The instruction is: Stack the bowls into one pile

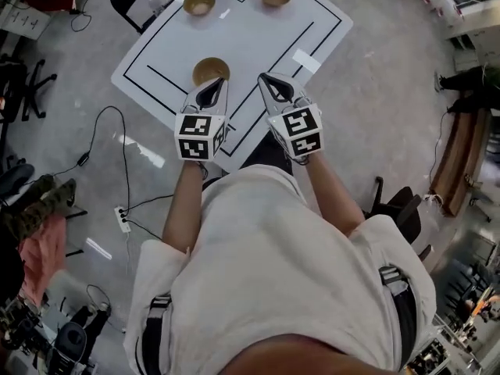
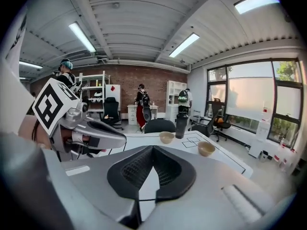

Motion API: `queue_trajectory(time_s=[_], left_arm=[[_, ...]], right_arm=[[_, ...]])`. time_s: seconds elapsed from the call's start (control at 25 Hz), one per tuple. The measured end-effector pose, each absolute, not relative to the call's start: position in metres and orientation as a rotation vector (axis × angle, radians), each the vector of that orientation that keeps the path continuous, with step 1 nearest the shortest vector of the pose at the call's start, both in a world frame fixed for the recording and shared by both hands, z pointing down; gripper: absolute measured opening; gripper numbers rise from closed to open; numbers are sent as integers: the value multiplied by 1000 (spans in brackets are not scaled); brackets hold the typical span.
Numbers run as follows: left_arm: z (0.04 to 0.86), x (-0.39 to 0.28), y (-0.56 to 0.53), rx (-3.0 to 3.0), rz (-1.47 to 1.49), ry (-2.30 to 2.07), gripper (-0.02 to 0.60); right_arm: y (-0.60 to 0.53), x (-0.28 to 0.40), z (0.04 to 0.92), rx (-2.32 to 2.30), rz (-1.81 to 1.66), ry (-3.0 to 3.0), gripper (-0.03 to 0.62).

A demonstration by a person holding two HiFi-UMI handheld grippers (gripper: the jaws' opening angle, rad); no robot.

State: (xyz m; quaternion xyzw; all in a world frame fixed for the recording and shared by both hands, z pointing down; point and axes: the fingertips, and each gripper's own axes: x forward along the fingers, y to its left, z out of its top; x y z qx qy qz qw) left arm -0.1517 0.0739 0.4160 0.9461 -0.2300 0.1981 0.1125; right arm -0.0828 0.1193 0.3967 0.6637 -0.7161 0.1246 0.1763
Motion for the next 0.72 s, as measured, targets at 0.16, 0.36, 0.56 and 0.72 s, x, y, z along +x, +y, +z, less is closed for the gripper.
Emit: queue_trajectory(time_s=[0.16, 0.36, 0.56, 0.72], left_arm=[[413, -138, 32, 2729, 549, -801, 2], [436, -139, -6, 2561, 550, -974, 2], [474, -141, -23, 2407, 691, -1143, 2], [490, -120, -29, 2382, 712, -1178, 2]], right_arm=[[62, -55, 399, 1761, 342, -2108, -2], [5, -28, 431, 1561, 428, -2206, -2], [-33, -5, 476, 1354, 506, -2287, -2], [-67, 6, 503, 1250, 519, -2326, -2]])
